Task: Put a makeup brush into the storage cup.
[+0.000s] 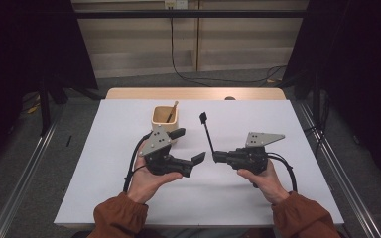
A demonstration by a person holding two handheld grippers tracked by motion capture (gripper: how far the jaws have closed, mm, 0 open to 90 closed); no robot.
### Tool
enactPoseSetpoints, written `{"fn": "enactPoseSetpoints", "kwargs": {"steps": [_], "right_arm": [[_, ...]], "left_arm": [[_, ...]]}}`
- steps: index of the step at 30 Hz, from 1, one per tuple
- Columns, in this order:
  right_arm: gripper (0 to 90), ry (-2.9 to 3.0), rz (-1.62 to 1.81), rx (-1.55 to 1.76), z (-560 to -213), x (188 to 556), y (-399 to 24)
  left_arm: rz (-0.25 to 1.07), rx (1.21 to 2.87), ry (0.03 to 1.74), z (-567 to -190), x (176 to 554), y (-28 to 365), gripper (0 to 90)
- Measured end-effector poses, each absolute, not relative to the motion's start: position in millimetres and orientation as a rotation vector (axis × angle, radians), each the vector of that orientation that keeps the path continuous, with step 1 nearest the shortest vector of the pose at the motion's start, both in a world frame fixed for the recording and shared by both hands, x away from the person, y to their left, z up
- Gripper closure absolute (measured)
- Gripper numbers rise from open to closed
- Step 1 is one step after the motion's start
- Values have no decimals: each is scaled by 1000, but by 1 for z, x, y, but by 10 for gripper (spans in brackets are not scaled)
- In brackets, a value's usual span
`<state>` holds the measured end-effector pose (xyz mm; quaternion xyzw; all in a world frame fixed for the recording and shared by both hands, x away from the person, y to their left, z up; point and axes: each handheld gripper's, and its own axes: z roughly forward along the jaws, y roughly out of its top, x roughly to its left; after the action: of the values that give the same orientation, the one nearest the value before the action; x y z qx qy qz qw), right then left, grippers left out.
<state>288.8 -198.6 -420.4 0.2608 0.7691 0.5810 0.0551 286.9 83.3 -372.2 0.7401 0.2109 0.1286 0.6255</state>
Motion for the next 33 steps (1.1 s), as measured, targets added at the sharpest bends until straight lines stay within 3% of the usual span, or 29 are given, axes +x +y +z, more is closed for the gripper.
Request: {"fn": "enactPoseSetpoints", "kwargs": {"steps": [15,22,28,33], "right_arm": [[864,2334,1770,792,-421,289,-198],[864,2335,1771,788,-421,288,-198],[864,2337,1762,793,-422,288,-197],[864,2334,1766,797,-422,289,-197]], "left_arm": [[291,1701,490,-368,301,61,77],[296,1700,501,-366,305,56,169],[278,1697,516,-366,306,55,357],[260,1702,502,-366,307,54,460]]}}
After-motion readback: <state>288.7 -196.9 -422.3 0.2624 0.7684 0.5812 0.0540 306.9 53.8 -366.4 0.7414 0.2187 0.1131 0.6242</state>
